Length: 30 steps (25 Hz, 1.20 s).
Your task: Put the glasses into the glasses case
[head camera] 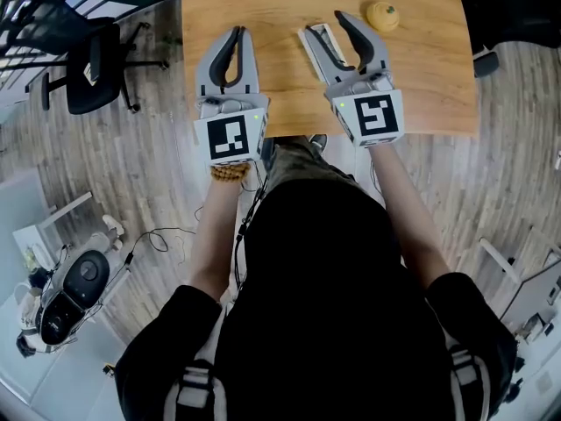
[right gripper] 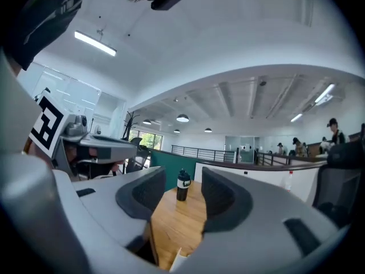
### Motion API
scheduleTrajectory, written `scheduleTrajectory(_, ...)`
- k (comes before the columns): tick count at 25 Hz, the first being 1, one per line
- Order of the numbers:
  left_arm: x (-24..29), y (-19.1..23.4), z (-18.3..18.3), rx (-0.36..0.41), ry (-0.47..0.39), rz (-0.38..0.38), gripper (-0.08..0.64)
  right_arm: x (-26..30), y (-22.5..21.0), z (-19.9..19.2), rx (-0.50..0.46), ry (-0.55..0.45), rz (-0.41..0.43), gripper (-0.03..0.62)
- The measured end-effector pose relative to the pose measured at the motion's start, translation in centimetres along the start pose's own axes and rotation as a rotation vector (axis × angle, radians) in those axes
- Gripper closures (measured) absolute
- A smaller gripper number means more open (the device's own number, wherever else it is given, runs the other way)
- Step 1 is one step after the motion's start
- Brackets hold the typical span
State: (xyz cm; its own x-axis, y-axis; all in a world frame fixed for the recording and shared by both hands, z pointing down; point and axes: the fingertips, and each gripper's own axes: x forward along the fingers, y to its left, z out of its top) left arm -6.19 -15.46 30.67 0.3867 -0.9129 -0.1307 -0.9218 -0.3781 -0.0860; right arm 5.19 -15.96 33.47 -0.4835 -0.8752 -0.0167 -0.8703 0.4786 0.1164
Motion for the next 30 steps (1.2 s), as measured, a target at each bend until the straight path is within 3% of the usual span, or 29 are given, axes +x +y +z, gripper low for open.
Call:
scheduleTrajectory(5,-0.7,-1.6,1.3,-0.002,-0.048,0.008,0.528,-2.6,0.1,3.8,-0.012,-0.116,-0.063,0.413)
scheduleTrajectory(16,-2.6,-0.9,0.8,0.008,-0.027,0.016,0.528,-5.2,0.7,3.3,-0.050,-0.116,-0.102,0.586)
scheduleTrajectory(30,-5.7,2.1,-2.2,0.021,0.040,0.077,0.528,-5.6,0.9,0.4,-0.023,-0.039,-0.097,0.586)
